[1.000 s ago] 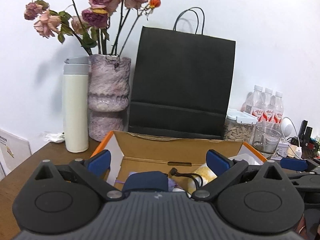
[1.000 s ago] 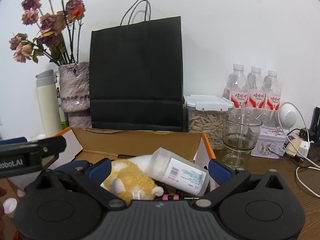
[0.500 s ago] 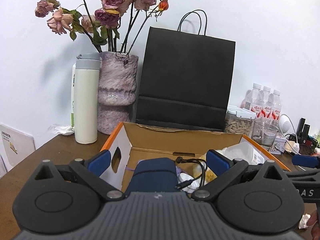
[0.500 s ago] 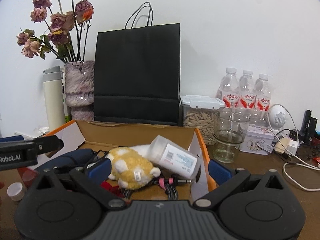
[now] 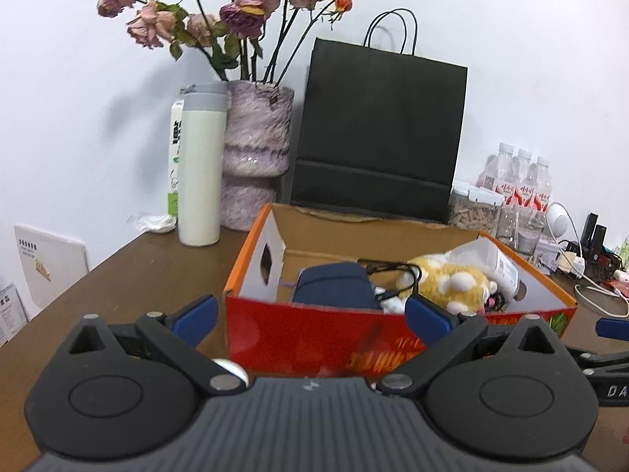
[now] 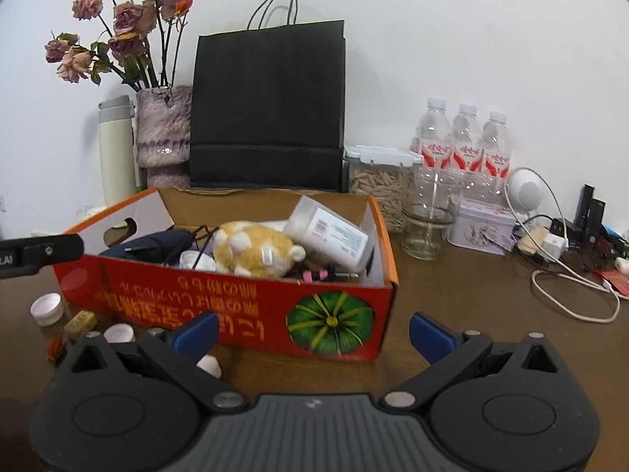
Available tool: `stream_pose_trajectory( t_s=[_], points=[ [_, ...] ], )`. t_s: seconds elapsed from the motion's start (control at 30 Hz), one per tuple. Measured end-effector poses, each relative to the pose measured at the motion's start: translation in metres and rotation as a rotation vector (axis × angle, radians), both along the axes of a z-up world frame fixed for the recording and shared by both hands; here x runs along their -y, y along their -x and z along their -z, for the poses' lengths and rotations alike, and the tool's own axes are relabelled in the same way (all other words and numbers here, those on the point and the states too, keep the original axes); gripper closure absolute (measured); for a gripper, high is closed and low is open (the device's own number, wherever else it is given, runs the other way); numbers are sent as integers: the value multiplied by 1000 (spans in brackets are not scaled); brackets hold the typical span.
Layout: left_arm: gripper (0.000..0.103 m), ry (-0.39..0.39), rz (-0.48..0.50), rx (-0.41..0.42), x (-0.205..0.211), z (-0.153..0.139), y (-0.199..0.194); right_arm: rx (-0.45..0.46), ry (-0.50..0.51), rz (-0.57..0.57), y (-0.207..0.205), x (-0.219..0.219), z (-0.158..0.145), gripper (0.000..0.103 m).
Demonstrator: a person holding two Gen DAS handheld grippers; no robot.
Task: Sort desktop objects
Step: 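Return both grippers to the table toward a white cap and the tissue, then grasp the white cap with the left gripper while the right gripper grasps the crumpled tissue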
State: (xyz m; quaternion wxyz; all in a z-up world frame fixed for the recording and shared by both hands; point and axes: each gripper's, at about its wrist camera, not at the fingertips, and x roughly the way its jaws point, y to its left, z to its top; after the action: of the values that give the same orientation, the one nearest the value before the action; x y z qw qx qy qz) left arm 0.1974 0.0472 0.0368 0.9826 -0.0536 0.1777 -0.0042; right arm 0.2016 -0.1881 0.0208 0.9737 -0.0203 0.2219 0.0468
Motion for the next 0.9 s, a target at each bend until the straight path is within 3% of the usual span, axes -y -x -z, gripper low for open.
stream_pose_trajectory(
  t_s=[0.43,0.6,0.9],
  points=[
    [0,-48,37,-140,-5,15,14,-111,5,9,17,11,15,0],
    [0,-41,16,-198,-16,20,8,-153,1,15,12,16,20,0],
    [0,-43,-65,-225,-51,25,-1,-183,19,52,6,37,23,0]
  ],
)
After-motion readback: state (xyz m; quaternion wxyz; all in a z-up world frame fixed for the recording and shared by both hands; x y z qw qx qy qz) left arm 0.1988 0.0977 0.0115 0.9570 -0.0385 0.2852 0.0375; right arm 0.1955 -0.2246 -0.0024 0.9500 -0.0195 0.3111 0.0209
